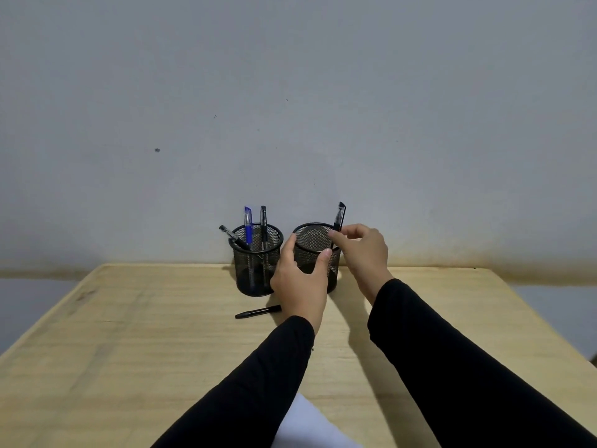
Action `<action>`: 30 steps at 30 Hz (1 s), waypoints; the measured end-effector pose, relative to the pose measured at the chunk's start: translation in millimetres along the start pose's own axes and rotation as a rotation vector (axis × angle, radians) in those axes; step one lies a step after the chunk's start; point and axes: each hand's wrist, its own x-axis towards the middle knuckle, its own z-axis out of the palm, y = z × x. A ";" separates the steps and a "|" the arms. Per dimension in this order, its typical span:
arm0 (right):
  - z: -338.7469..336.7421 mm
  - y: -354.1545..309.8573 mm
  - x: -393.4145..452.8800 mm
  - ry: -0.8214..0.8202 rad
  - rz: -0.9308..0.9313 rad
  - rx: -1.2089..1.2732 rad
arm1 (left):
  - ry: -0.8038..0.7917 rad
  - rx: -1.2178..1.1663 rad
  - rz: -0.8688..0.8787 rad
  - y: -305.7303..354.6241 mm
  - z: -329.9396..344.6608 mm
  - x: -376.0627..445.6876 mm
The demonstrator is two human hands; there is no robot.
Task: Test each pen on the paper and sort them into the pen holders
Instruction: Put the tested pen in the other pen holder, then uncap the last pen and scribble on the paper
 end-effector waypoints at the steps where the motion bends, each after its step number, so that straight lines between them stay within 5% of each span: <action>1: -0.7 0.2 -1.2 -0.006 0.001 0.003 | -0.009 -0.005 -0.005 0.6 -1.0 0.1; 8: -5.7 0.9 -22.4 0.045 0.053 0.085 | -0.121 -0.044 0.001 3.4 -26.0 -2.3; 12: -5.8 15.4 -41.6 0.063 0.162 0.080 | -0.174 0.230 0.079 -10.2 -61.7 -4.0; 19: -1.2 30.5 -81.7 -0.185 0.196 -0.158 | -0.354 0.624 0.098 -35.4 -105.0 -2.0; 24: 8.6 29.5 -95.4 -0.262 0.154 -0.275 | -0.330 0.566 0.089 -32.3 -110.9 -11.5; 30: 4.2 8.6 -111.0 -0.233 0.107 0.051 | -0.251 0.377 0.049 -19.5 -116.0 -31.9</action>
